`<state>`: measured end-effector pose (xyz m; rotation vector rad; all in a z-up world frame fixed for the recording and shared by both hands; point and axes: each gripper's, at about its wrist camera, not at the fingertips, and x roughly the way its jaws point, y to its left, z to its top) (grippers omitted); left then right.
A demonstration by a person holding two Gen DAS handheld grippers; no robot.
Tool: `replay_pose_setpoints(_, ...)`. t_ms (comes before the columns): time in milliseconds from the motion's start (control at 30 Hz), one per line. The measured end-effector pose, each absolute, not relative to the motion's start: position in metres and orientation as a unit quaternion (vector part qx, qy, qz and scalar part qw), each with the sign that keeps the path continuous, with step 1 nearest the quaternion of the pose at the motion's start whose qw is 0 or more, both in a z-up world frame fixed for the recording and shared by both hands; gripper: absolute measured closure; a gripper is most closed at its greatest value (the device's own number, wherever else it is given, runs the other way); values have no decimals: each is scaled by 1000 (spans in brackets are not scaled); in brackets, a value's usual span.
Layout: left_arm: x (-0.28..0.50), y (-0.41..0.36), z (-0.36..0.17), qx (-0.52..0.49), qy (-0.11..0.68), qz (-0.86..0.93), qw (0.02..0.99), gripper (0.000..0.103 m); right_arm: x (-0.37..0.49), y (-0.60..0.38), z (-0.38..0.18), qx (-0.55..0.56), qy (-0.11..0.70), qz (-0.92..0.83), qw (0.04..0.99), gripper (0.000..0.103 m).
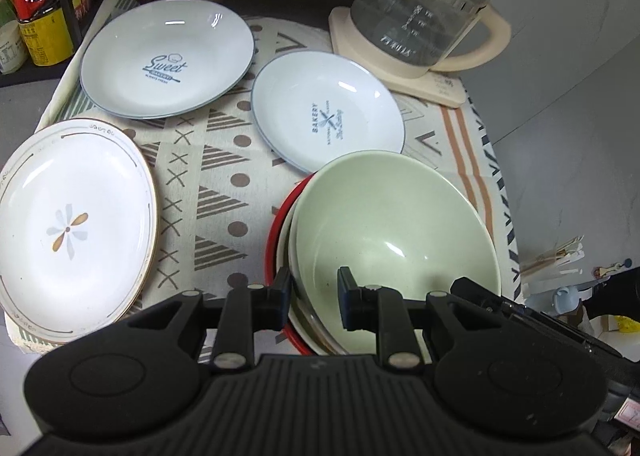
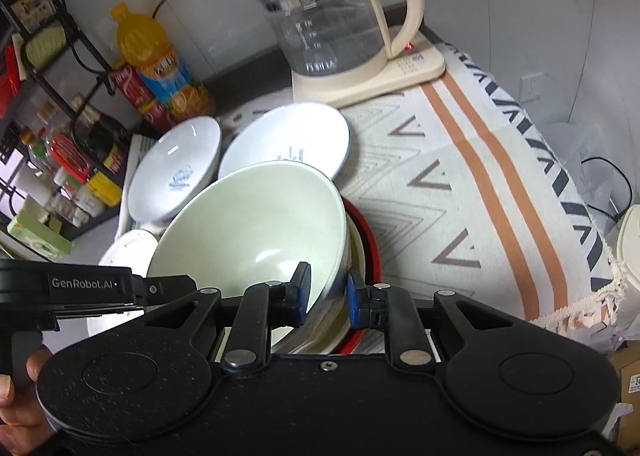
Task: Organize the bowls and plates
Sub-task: 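Carry the smaller green bowl with both grippers onto the stacked bowls, then lower the smaller bowl into the large green bowl and open both grippers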
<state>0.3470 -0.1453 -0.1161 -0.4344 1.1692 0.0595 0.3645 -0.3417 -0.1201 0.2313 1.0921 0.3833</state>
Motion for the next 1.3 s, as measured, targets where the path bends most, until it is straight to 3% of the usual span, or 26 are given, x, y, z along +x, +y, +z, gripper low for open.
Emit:
replay_pose_setpoints(267, 355, -143, -113, -196, 550, 31, 811, 75, 365, -340, -125, 106, 521, 178, 828, 80)
replay_pose_setpoints(467, 351, -140, -98, -194, 535, 34, 822, 54, 366, -343, -119, 114, 515, 177, 831, 76)
replay_pose_setpoints(567, 348, -136, -93, -194, 534, 40, 822, 45, 364, -342, -114, 111, 506, 180, 836, 66)
replay_pose_setpoints(633, 347, -130, -92, -203, 528, 44, 823, 37, 361, -341, -110, 104, 496, 184, 842, 50)
replay_pose_setpoints(767, 346, -120, -90, -210, 524, 59, 824, 28, 355, -342, -106, 99, 486, 185, 848, 49)
replay_pose_setpoints(1000, 341, -104, -83, -204, 510, 73, 833, 22, 343, -345, -104, 100, 489, 189, 846, 41)
replay_pose_setpoints(1300, 325, -76, -72, -187, 501, 70, 842, 21, 329, -330, -91, 102, 465, 179, 861, 18)
